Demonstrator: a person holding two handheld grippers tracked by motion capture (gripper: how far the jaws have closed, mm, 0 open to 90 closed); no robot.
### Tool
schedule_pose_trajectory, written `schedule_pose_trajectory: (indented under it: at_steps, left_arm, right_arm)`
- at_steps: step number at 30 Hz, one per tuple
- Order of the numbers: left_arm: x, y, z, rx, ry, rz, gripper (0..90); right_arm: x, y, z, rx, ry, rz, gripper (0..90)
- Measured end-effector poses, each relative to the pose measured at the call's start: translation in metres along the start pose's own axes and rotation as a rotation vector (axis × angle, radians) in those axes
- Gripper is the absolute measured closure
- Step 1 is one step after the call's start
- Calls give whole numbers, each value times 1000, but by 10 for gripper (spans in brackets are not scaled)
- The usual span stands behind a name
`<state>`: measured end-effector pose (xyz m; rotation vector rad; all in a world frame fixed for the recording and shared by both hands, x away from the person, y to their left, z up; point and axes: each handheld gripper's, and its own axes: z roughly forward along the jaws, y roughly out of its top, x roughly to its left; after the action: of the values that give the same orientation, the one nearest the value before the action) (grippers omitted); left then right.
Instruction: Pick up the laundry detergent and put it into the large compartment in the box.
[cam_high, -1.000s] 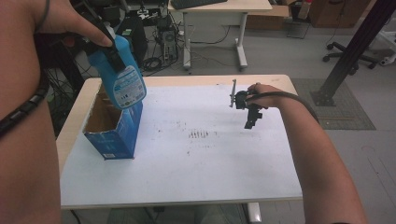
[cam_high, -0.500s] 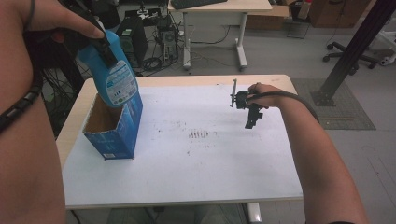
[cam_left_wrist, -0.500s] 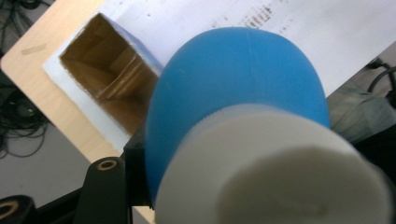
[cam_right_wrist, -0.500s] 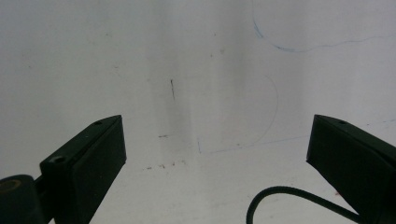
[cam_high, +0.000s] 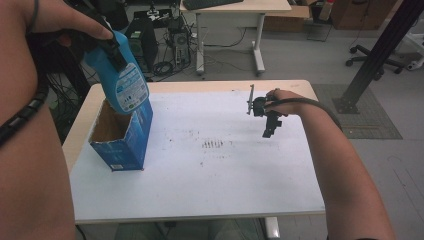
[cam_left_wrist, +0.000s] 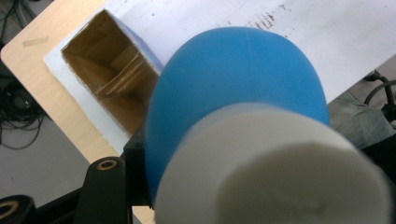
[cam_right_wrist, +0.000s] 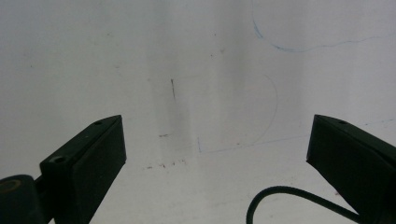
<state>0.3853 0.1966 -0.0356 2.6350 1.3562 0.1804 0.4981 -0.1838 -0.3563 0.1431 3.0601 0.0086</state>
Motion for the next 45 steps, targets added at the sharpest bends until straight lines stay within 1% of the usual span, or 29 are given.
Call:
schedule_pose_trajectory:
  at_steps: [2,3,4,5,6,8,9,10,12,13,14,15,17,18,19,21,22,23,24,25,28,32,33,36,37,39,40,42,45]
  left_arm:
    - [1,0,1,-2,5,-9,391]
    - [2,-1,1,-6,8,-25,391]
    - [4,-2,1,-4,12,-55,391]
    - [4,-2,1,-4,12,-55,391]
    - [6,-2,0,8,19,-101,391]
    - [10,-1,-2,37,21,-166,391]
    - [10,-1,-2,48,29,-184,392]
    - [10,-1,-2,48,29,-184,392]
    - [11,-1,-2,55,50,-213,391]
    - [14,-1,-4,35,66,-262,392]
    - [14,-1,-4,35,66,-262,392]
    - [17,-2,-6,21,80,-297,392]
    - [19,-2,-8,25,89,-333,392]
    - [19,-2,-8,25,89,-333,392]
    - [20,-2,-8,41,97,-359,392]
    - [21,-2,-8,45,103,-363,392]
    - [24,-1,-7,71,98,-413,392]
    - [24,-1,-7,71,98,-413,392]
    - [26,0,-6,108,93,-433,392]
    - [27,0,-6,120,94,-434,392]
    - [28,0,-4,126,94,-441,392]
    - [30,0,-3,112,93,-456,392]
    - [31,0,-3,108,91,-467,392]
    - [32,1,-2,97,105,-476,392]
    - [34,2,0,94,118,-484,392]
    - [34,2,1,94,122,-486,392]
    - [36,1,2,89,134,-498,392]
    - [38,0,3,83,141,-500,392]
    - [41,-1,5,76,138,-509,392]
  right_arm:
    - [0,0,0,-1,0,3,43]
    - [0,0,0,-1,0,3,43]
    - [0,0,1,-1,1,-3,45]
    - [0,0,1,0,2,0,44]
    - [0,0,1,1,3,0,45]
    - [0,0,2,0,4,1,45]
    - [-1,0,2,1,2,-2,44]
    - [-1,1,2,-1,3,-1,44]
    - [-1,2,2,-1,3,2,44]
    - [-1,3,2,-2,3,0,43]
    - [-1,3,2,-2,3,0,43]
    - [0,4,3,-2,6,-4,45]
    - [0,5,3,-1,7,-6,44]
    - [0,5,3,-1,7,-6,44]
    - [-1,6,4,-2,7,-7,44]
    - [-1,6,4,2,8,-6,45]
    - [-1,6,4,2,8,-3,45]
    - [-1,6,4,2,8,-3,45]
    - [-1,7,4,0,7,-6,45]
    - [-1,7,3,-1,6,-8,44]
    - [-1,6,3,-1,6,-5,44]
    - [-1,6,5,3,8,-4,44]
    - [-1,6,5,4,9,-3,44]
    - [-1,6,5,4,8,-4,44]
    - [-1,6,5,4,9,-3,44]
    - [-1,7,5,4,9,-3,44]
    - [-1,7,5,4,9,-5,44]
    - [-1,7,6,5,9,-5,44]
    - [-2,6,6,7,9,-6,45]
